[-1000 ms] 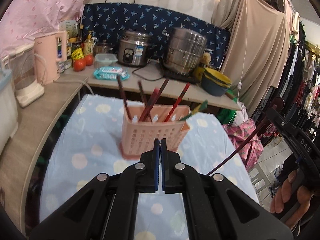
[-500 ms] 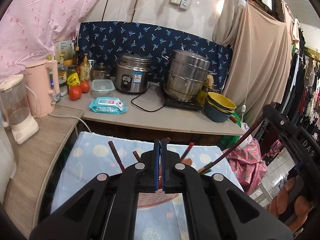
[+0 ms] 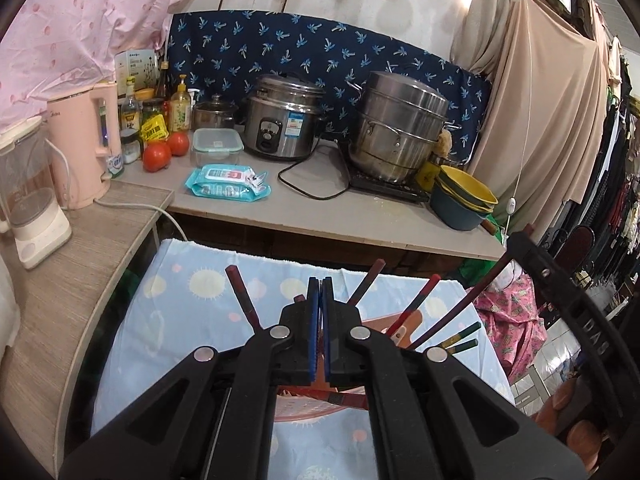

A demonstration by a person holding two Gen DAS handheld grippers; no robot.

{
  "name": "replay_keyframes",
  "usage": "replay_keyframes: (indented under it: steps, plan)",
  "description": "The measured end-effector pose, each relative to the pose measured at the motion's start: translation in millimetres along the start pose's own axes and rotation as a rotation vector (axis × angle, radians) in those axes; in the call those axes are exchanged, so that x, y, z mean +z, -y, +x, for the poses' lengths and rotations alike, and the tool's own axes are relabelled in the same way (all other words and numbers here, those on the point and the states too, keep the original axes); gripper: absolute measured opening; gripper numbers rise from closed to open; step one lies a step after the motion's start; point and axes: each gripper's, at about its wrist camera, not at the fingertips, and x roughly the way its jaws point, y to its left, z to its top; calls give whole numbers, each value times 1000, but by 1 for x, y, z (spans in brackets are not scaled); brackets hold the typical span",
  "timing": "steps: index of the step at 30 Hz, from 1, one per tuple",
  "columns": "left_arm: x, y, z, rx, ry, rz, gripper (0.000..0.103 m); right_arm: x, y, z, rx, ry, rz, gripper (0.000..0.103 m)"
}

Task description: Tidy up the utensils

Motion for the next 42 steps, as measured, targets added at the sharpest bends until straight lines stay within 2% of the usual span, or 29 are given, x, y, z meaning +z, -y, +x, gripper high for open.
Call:
replay_keyframes:
  steps: [8, 9, 10, 12, 14, 15, 24, 26, 33, 42]
  plan:
    - [-7, -2, 2, 5, 1, -11, 2, -17, 1, 11, -17, -48, -16, 8]
    - [-8, -3, 2, 3, -1, -19, 9, -17, 1, 11, -18, -49, -15, 8]
    - [-9, -5, 2, 6, -2, -27, 21, -18, 1, 10, -18, -45, -15, 12]
    - [-11, -5, 0, 16, 11, -32, 36, -18, 0, 8, -21, -40, -18, 19]
    - [-13, -3, -3, 27, 20, -20, 37, -19, -1, 3, -27, -27, -19, 31]
    - [-14, -3, -4, 29, 21, -17, 37, -20, -1, 2, -27, -25, -19, 33]
    - [-28, 3, -19, 79, 33, 25, 37, -33, -3, -14, -38, -52, -47, 34]
    - [-33, 4, -24, 95, 32, 33, 37, -37, -2, -20, -42, -57, -50, 37]
    - [-54, 6, -40, 135, 16, 56, 38, -57, 0, -41, -50, -113, -59, 37]
    - [-96, 9, -56, 204, -23, 100, 53, -103, -7, -70, -86, -231, -111, 38]
